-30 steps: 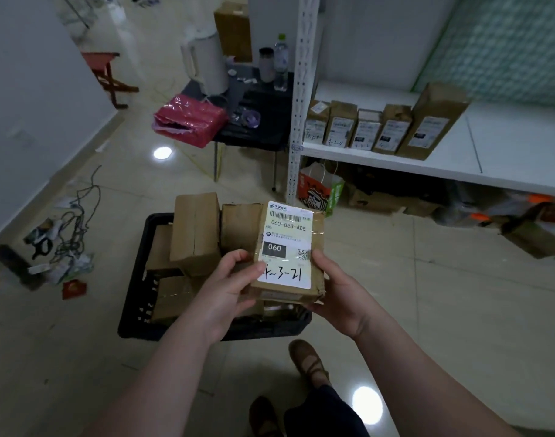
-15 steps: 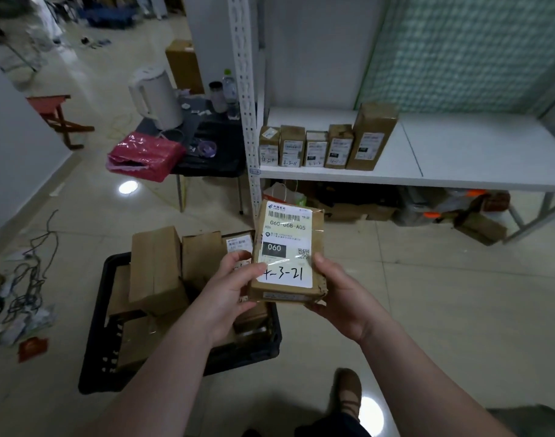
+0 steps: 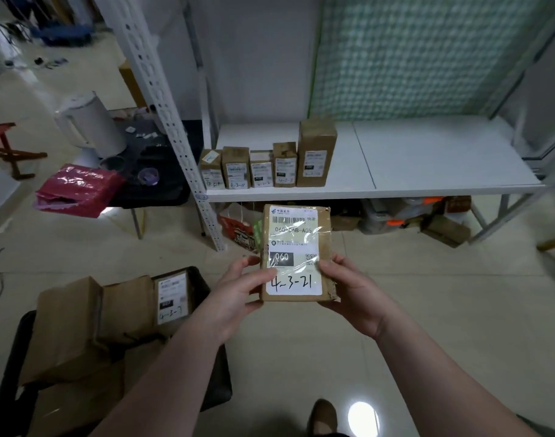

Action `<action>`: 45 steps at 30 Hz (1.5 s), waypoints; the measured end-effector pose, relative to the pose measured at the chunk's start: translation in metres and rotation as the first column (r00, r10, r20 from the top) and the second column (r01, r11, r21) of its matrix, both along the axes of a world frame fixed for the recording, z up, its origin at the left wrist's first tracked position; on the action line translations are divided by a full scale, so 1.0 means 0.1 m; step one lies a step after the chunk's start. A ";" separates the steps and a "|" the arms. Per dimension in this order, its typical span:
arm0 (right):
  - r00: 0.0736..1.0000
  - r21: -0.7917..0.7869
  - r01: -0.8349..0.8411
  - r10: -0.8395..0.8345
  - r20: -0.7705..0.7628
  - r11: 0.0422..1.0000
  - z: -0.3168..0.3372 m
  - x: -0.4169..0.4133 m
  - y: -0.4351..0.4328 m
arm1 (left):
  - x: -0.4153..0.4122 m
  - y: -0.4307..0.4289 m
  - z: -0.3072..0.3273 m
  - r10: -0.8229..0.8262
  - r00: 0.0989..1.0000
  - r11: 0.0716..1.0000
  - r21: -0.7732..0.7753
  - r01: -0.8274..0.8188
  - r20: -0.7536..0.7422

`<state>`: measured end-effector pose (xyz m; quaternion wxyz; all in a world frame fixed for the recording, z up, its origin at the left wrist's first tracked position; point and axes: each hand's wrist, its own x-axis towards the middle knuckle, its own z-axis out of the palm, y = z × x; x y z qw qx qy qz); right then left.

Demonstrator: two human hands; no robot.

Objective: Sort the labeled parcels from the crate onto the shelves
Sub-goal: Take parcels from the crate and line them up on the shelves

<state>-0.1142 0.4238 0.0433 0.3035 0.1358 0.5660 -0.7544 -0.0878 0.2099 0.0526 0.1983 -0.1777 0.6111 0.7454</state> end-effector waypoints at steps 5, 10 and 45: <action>0.997 0.038 -0.074 0.074 -0.015 0.997 0.06 -0.34 0.49 | -0.37 0.48 -0.03 0.035 0.999 0.999 -0.023 -0.035 0.004; 0.996 0.038 -0.093 0.093 -0.007 0.995 0.04 -0.57 0.79 | -0.66 0.79 -0.10 0.046 0.998 0.999 -0.018 -0.045 0.040; 0.957 0.446 0.267 -0.181 -0.226 0.854 -2.12 -4.33 1.55 | -4.48 1.94 -2.04 -0.449 0.890 0.776 -0.528 0.346 -0.077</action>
